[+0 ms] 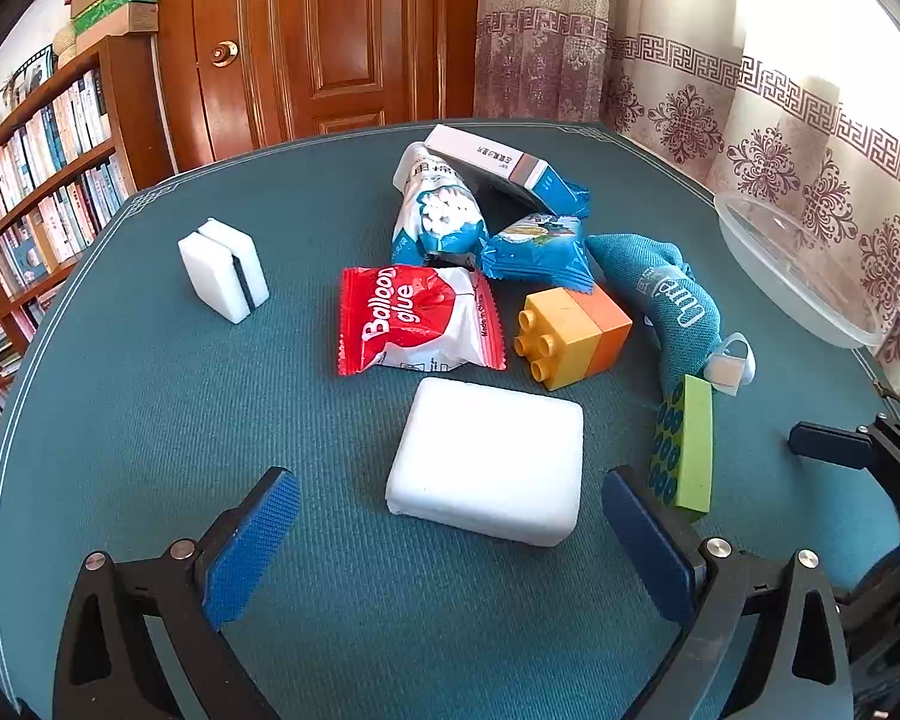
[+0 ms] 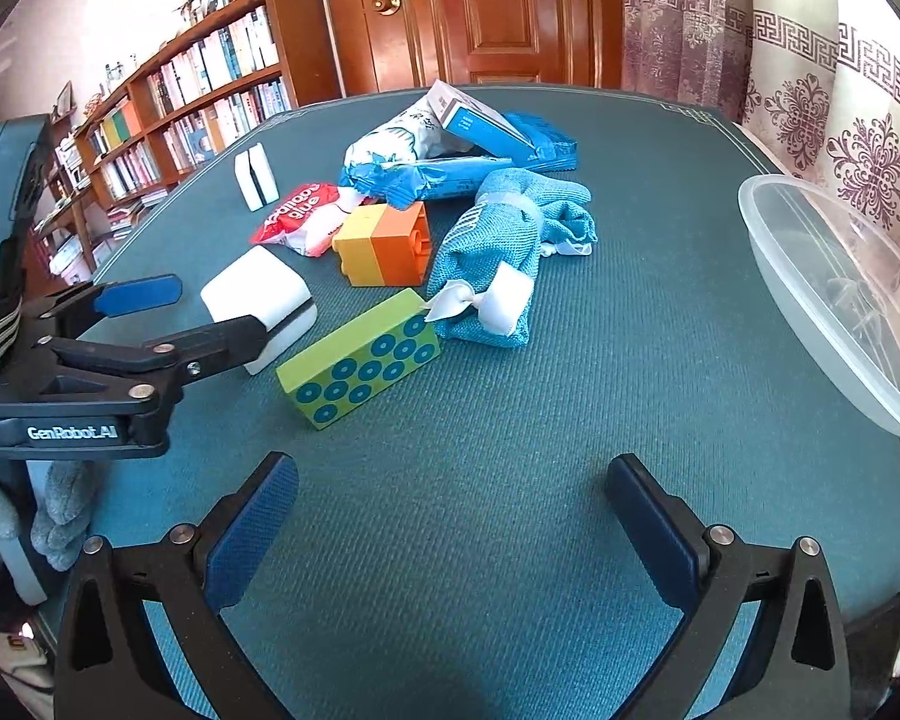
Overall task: Organize objects
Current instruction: 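Grasp the white sponge block with the left gripper while the right grasps the green dotted brick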
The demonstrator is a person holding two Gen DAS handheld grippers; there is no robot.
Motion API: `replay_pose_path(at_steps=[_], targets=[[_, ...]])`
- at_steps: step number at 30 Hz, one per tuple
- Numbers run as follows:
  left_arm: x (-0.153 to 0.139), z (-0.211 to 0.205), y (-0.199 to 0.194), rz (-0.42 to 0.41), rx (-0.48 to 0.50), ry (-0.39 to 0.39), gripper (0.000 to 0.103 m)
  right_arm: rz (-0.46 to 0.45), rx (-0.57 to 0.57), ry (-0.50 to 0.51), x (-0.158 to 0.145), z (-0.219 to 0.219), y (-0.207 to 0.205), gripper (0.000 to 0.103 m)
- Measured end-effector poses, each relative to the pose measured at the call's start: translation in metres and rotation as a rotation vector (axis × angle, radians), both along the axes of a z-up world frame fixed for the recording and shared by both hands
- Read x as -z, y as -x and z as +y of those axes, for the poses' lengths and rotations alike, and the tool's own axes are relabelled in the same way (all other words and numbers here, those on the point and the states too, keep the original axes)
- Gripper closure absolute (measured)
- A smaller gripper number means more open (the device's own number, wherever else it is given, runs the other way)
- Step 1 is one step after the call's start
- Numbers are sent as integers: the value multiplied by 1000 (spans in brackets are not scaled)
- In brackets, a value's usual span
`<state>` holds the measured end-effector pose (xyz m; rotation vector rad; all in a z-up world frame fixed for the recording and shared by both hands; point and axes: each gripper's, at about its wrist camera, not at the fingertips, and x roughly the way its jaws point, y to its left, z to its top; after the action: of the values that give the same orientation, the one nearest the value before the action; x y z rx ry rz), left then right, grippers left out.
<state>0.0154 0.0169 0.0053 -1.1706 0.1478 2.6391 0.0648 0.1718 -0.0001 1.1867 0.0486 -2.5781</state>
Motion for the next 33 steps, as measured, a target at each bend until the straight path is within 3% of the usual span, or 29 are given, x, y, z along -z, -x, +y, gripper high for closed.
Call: replay_pose_path(at_steps=[3,10,18,20,27,33], targets=[[3,1,4,-13,11,-6,7,3,-14,6,0,-1,-1,5],[3,-5,2,-17,12,-44,38,10,-85,4,-3,-8,1,14],[-6,-13,-9,70,-29,-57,38,39,-164,-41,-4,-26,22,15],[-7,-14,-10,82,-34,-58,38,23,-189,-34,-2,-29,28,19],[-7,-19,-4,63,-58,-92,38,37,-226,-95,-2,-38,44,22],[-5,-19,-5,60,-55,-92,38,47,-224,-105,-2,-38,50,35]])
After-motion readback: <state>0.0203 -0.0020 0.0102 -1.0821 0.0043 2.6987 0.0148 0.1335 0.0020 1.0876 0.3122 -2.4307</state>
